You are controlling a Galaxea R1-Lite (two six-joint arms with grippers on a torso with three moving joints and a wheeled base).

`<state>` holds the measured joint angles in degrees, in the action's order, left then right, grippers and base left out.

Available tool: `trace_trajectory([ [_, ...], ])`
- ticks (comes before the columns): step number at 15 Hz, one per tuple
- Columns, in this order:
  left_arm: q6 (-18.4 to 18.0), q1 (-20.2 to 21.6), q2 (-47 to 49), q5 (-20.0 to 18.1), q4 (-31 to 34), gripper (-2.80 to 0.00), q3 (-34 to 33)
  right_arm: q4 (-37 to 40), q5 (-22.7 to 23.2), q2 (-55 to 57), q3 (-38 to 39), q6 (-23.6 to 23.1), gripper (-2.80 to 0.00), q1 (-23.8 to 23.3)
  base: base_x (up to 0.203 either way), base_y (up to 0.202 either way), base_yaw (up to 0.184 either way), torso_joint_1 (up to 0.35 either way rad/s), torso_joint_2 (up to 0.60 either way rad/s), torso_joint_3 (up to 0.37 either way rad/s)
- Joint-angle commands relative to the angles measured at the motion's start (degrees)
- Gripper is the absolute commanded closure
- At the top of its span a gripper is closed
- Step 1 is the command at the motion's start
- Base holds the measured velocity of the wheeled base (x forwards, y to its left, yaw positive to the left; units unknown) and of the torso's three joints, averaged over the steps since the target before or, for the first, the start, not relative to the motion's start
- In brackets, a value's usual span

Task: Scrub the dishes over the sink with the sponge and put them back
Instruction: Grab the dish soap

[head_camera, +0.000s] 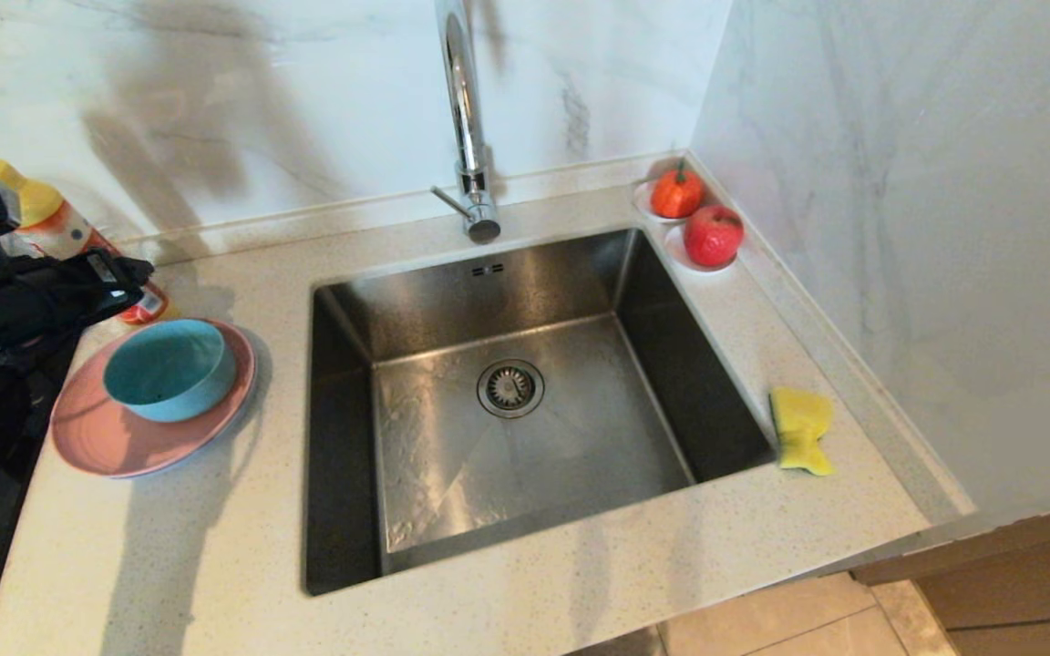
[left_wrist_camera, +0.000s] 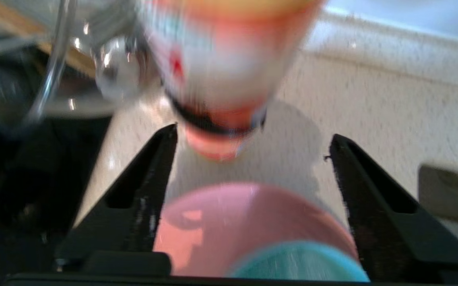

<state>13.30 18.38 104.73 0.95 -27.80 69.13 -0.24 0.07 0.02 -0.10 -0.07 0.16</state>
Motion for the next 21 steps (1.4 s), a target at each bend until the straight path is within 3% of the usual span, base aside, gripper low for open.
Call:
trace_trajectory([
  [1, 1.0, -0.1, -3.6, 0.0, 0.0, -2.80, -2.4, 0.0, 0.0, 0.0, 0.0, 0.0, 0.00, 0.0, 0.000, 0.000, 0.000, 0.000, 0.00, 0.000],
  [8, 1.3, 1.5, -1.1, 1.0, -0.7, -2.80, -1.8, 0.0, 0.0, 0.0, 0.0, 0.0, 0.00, 0.0, 0.000, 0.000, 0.000, 0.000, 0.00, 0.000],
  [21, 2.9, 0.8, 10.8, 0.6, -5.8, -2.80, 8.2, 0.0, 0.0, 0.0, 0.0, 0.0, 0.00, 0.0, 0.000, 0.000, 0.000, 0.000, 0.00, 0.000],
])
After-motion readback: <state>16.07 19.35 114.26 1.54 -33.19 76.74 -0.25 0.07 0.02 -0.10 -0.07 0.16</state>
